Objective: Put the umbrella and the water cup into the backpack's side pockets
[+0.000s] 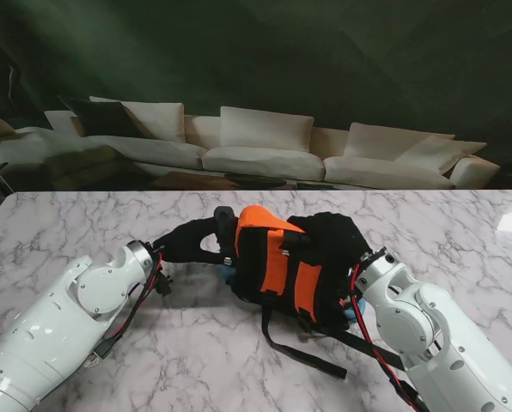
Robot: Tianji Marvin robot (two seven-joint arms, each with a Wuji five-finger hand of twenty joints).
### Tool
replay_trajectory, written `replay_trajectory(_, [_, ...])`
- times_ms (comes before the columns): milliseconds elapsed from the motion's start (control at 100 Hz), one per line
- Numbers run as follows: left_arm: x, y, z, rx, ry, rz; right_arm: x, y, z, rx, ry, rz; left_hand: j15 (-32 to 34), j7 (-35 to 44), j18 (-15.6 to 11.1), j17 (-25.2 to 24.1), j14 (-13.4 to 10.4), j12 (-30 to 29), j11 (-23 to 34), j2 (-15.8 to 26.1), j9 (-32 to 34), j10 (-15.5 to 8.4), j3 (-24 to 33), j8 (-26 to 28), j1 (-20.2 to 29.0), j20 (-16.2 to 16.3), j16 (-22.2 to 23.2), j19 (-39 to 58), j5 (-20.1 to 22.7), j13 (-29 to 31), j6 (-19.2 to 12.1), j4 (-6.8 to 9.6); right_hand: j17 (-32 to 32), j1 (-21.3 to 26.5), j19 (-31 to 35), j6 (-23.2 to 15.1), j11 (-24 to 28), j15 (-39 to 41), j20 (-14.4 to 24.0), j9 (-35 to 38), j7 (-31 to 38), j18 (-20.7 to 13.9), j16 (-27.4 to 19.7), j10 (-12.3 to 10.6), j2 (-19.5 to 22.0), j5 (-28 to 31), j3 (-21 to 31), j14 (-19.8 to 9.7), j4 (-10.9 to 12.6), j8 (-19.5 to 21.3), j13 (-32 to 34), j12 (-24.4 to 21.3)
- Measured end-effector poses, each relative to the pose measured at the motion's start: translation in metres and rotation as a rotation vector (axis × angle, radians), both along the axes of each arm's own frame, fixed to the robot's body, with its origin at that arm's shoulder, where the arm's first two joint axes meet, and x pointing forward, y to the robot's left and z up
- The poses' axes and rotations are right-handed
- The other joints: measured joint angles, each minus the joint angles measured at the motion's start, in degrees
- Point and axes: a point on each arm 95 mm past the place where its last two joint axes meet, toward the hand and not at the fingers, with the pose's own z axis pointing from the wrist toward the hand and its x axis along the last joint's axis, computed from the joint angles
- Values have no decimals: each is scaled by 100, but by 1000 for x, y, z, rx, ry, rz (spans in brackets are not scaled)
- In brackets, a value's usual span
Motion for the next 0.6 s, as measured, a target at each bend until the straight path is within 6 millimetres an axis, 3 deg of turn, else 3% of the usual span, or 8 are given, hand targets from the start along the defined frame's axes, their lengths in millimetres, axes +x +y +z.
replay_trajectory(100, [1, 2, 8, -17, -52, 17, 0, 0, 0, 0, -1, 0, 31, 68, 1, 56, -2, -1, 6, 22, 136, -65, 70, 4, 446, -12, 0, 32, 70, 141, -1, 1, 0, 0, 0, 0, 0, 0, 0, 0, 0, 0, 0, 0, 0, 0, 0, 0, 0, 0, 0, 0])
replay_trajectory(300, [3, 1, 14, -103, -66, 62, 0, 0, 1, 0, -2, 0, 146, 857, 21, 104, -52, 312, 331, 366, 820, -368, 75, 614, 1238, -15, 0, 311, 1183, 350, -639, 2, 0, 1, 0, 0, -2, 0, 0, 0, 0, 0, 0, 0, 0, 0, 0, 0, 0, 0, 0, 0])
replay_trajectory(410, [3, -4, 12, -127, -3, 78, 0, 0, 1, 0, -2, 2, 257, 1254, 135, 148, -57, 517, 662, 384, 1232, -445, 57, 1286, 1657, -15, 95, 395, 1424, 592, -795, 2, 0, 1, 0, 0, -4, 0, 0, 0, 0, 0, 0, 0, 0, 0, 0, 0, 0, 0, 0, 0])
replay_trajectory(600, [7, -13, 6, -41, -52, 59, 0, 1, 0, 2, -1, 3, 331, 1503, 135, 197, -70, 656, 855, 379, 1568, -558, -40, 1608, 1719, -15, 162, 526, 1678, 717, -806, 2, 0, 2, 0, 0, -4, 0, 0, 0, 0, 0, 0, 0, 0, 0, 0, 0, 0, 0, 0, 0])
